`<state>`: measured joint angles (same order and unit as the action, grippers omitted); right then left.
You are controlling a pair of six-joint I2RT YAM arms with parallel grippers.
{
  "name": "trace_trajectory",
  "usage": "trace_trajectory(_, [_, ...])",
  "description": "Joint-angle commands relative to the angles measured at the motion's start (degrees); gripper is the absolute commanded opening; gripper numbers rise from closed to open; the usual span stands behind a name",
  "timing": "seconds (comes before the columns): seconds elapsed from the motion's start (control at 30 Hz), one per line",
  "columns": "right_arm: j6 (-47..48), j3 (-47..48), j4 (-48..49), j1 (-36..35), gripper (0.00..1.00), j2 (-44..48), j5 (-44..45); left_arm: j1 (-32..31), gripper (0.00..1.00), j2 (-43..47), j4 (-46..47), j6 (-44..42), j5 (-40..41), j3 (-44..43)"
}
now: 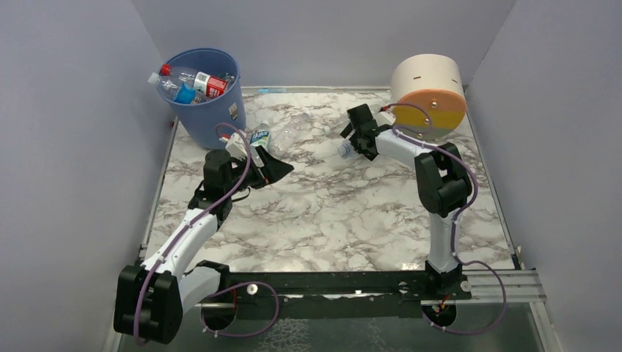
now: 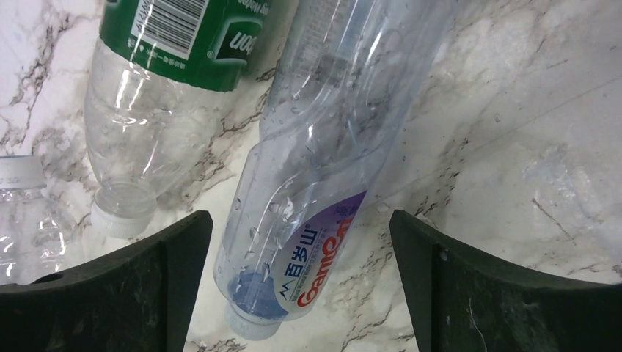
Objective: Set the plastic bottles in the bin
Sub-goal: Pick up the plastic bottle at the center of the board.
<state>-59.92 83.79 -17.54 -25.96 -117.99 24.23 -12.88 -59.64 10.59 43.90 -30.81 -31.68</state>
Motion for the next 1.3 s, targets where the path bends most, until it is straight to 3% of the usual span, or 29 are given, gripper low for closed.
trace_trajectory(0.0, [1.14, 3.59, -2.76, -0.50, 0.93, -1.38, 6.73, -0.21, 0.98, 2.16, 0.05, -0.48, 0.12, 0.19])
trace_trajectory(0.27, [2.67, 3.39, -2.30, -0.50, 0.84, -2.86, 5.37, -0.21, 0.97, 4.15, -1.73, -0.88, 0.31, -0.21])
trace_trajectory(0.67, [6.39, 0.05, -1.40, -0.97, 0.62, -1.32, 0.19, -0.20, 0.96, 7.70, -5.50, -1.18, 0.07, -2.01])
trace_trajectory(0.97, [10.39, -12.68, 2.88, -2.16, 0.53, 10.07, -2.28, -0.25, 0.95, 8.88, -7.75, -0.48, -2.42, -4.20])
trace_trajectory(1.27, [14.99, -25.06, 5.23, -3.12, 0.51, 24.02, -7.43, -0.30, 0.97, 6.23, -7.71, 0.53, -6.56, -5.49])
